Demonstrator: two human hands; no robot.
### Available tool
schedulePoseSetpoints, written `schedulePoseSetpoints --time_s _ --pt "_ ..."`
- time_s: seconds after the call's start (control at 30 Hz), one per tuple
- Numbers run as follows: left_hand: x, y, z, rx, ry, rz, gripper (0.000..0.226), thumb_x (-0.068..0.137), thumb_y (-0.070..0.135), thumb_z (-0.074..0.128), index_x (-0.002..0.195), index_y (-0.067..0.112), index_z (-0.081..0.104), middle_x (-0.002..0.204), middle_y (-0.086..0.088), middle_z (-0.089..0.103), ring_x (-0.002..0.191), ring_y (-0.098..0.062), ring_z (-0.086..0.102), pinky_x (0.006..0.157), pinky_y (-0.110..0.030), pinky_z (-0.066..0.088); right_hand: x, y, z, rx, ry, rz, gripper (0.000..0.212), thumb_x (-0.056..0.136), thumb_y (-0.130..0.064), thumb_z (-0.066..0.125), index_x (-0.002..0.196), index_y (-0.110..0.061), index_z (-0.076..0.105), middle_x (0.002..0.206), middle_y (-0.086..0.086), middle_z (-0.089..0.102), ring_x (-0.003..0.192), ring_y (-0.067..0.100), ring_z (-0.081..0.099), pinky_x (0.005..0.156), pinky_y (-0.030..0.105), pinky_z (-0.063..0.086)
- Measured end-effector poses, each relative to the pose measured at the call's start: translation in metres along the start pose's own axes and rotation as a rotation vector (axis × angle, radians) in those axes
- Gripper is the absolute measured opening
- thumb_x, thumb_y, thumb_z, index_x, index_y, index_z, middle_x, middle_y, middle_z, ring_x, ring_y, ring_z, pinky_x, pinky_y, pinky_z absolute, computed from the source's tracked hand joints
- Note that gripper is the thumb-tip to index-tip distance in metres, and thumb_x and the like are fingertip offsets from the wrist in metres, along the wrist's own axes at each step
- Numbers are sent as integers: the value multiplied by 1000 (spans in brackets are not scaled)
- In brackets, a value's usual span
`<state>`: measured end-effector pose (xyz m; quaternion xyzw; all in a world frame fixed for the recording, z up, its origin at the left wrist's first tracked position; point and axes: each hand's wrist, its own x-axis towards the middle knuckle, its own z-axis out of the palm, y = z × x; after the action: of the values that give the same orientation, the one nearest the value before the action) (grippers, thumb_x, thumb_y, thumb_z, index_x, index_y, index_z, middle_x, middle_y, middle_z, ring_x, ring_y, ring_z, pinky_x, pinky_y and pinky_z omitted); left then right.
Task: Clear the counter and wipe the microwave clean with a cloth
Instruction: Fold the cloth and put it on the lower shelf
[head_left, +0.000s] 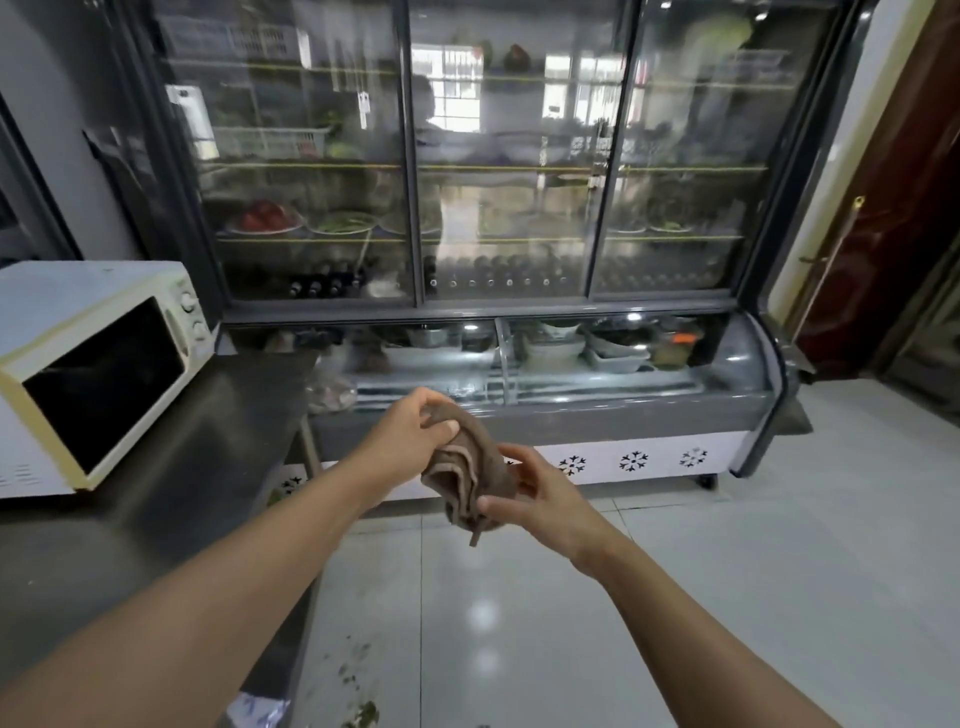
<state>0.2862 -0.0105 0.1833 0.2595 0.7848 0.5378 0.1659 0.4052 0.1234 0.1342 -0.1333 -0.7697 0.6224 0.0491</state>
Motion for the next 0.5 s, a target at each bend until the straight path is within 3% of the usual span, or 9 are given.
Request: schedulePoseSetpoints --time_s 0.1,0.2,0.3,0.37,0.43,0.5 --pt "35 -6 -3 -110 -6 -52 20 92 8 54 110 15 49 91 -6 66 76 -15 64 62 -23 49 41 7 -12 -48 46 33 37 78 -7 73 111 -13 58 93 8 65 80 13 64 69 17 51" --pt "79 -17 -12 -124 37 -139 23 92 13 55 113 14 46 98 -9 65 79 -19 64 65 -28 53 87 15 -35 57 43 100 19 82 -8 68 92 5 57 83 17 58 77 26 59 76 38 50" --pt "125 -32 -18 -86 88 -229 28 91 15 58 116 11 44 108 -16 61 95 -32 63 82 -42 51 136 12 -56 185 -9 153 20 85 -8 63 73 -5 48 77 18 56 68 27 56 62 33 47" --pt "154 -40 -21 -74 110 -283 28 91 16 58 115 11 44 108 -17 59 99 -34 61 87 -45 49 166 8 -65 279 -25 194 25 87 -8 61 68 -11 44 78 19 53 74 32 54 68 39 46" --pt "180 -48 -23 -88 127 -323 23 92 15 57 111 10 46 102 -15 57 89 -30 60 79 -41 50 197 8 -72 326 -47 224 24 88 -9 61 71 -13 43 85 22 48 83 37 47 77 46 41" --pt "200 -54 -24 -107 148 -357 14 92 13 56 103 9 47 90 -13 56 73 -23 54 63 -34 46 225 11 -78 253 -60 241 24 88 -11 61 73 -15 43 87 22 51 81 35 50 66 37 44"
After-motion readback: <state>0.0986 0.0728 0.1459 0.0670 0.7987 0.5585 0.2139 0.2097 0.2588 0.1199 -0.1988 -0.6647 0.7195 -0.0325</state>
